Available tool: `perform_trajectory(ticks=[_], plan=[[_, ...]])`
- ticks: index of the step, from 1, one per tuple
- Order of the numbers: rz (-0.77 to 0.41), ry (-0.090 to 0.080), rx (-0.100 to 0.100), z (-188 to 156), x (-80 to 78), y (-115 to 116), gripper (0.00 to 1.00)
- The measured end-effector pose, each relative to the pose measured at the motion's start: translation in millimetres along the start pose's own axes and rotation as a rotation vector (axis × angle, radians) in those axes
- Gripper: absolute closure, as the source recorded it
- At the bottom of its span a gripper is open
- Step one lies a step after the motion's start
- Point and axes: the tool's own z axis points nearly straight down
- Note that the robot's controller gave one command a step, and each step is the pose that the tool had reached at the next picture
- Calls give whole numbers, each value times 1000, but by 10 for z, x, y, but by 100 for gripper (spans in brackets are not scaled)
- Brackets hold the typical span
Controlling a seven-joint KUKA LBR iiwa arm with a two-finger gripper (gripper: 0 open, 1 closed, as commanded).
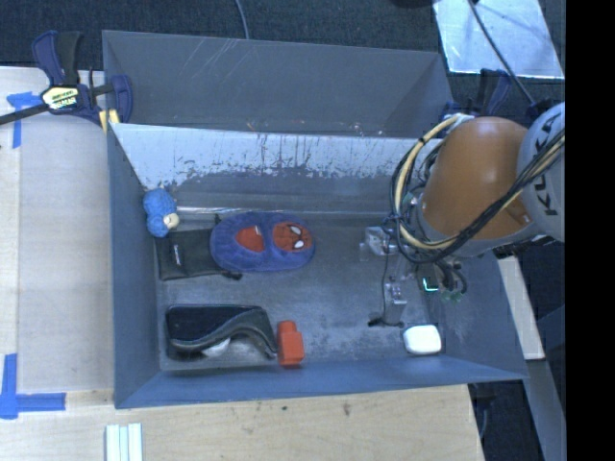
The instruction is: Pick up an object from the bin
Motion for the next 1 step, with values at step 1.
perform_trajectory(ticks=[1], plan=[[-458, -2, 0, 699, 211, 194, 0]])
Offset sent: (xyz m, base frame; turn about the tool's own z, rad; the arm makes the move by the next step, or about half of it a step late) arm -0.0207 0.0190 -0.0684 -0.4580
